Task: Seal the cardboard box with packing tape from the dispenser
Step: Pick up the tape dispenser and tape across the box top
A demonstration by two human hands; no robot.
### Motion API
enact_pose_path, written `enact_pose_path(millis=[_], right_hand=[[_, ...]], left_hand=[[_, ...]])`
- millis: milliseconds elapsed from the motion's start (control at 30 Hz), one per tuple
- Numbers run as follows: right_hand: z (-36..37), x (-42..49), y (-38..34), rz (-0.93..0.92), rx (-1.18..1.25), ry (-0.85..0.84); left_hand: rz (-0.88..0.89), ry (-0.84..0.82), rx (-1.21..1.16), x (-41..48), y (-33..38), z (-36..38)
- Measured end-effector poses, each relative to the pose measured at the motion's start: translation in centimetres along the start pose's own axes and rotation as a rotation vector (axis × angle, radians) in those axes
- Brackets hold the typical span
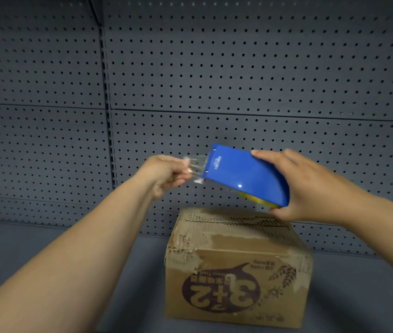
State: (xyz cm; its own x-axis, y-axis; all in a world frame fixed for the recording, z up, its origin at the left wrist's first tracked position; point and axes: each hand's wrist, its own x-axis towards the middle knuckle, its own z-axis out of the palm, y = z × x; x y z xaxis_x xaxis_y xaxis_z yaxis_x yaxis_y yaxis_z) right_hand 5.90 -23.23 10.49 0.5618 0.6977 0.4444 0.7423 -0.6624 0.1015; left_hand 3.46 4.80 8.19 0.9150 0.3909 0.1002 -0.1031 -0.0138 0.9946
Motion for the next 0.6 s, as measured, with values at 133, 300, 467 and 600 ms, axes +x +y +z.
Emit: enact_pose_path(millis=[133,300,467,600], right_hand=[[-0.6,-1.3,2.2,0.015,0.064,-0.025],[-0.3,-1.2,3.1,-0.014,0.069,-0.104],[0.5,-0.6,2.9,-0.052,0.013,-0.233],[0.6,0.2,2.5,-0.06,-0.013,-0.296]], left_hand=[[-0.02,0.029,0.018,-0.3,0.0,-2.8],[-0.149,0.024,0.083,-0.8,-1.8,-2.2],[-0.27,0.037,0.232,-1.3,-5.2,-1.6],[-0.302,0.055,0.351,-1.4,-6.2,-1.1]])
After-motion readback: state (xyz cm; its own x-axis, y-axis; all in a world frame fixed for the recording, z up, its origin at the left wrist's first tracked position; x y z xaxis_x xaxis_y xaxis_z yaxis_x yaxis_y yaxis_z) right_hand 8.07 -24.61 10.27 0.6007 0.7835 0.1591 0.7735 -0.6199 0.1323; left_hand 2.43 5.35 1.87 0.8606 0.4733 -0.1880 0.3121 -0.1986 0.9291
